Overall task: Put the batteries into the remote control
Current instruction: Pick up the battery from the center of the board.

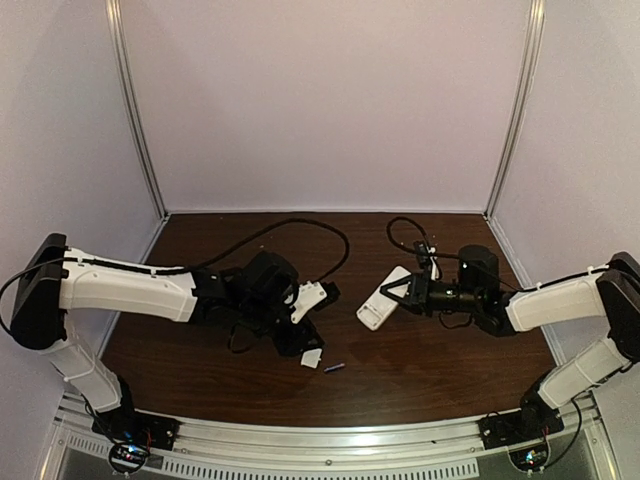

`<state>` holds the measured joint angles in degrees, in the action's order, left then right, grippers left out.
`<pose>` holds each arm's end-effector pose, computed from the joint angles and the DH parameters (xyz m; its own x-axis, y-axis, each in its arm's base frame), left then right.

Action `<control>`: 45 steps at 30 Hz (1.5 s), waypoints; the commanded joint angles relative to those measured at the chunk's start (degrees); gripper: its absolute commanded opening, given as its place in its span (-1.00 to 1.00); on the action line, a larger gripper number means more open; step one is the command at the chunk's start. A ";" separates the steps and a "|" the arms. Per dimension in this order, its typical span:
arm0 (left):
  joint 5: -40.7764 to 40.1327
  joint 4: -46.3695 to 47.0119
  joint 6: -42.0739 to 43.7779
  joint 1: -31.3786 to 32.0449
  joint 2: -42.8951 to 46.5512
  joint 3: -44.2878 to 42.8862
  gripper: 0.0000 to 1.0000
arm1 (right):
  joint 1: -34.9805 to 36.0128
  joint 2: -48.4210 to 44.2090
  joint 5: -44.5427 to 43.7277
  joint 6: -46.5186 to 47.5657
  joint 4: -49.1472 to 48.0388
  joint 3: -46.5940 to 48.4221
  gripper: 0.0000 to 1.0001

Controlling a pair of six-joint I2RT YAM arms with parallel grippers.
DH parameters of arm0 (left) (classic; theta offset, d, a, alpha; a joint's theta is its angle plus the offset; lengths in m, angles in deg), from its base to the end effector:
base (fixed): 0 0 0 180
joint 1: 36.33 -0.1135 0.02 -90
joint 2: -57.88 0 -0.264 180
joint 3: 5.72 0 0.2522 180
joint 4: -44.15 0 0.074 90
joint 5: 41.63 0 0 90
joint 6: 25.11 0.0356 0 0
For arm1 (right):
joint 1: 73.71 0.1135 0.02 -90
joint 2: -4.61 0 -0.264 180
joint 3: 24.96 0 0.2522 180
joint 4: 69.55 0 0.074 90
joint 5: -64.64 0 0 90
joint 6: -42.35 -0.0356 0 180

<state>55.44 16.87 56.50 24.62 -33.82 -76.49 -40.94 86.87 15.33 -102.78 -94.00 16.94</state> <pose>0.1594 -0.2961 0.2058 -0.4906 0.5850 -0.6459 0.8448 0.5009 -0.1880 0.2176 0.1677 0.1841 -0.9011 0.1598 -0.4032 -0.3469 0.2922 0.8912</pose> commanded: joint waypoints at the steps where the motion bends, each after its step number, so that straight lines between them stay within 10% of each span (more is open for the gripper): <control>1: -1.01 1.67 1.26 -0.21 0.96 0.87 -0.17 | -0.98 -3.62 1.15 7.32 6.56 2.23 -1.00; 28: -0.73 -14.18 18.15 2.60 -16.62 -16.92 -0.13 | -9.12 -10.03 10.26 15.26 29.04 0.91 -1.00; 45: -8.61 -17.05 4.07 -22.07 -20.12 -28.23 0.01 | -10.01 -9.40 10.94 15.33 28.43 1.11 -1.00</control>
<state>48.47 2.71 61.55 2.46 -50.02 -101.83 -50.51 77.82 25.47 -88.03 -65.26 18.01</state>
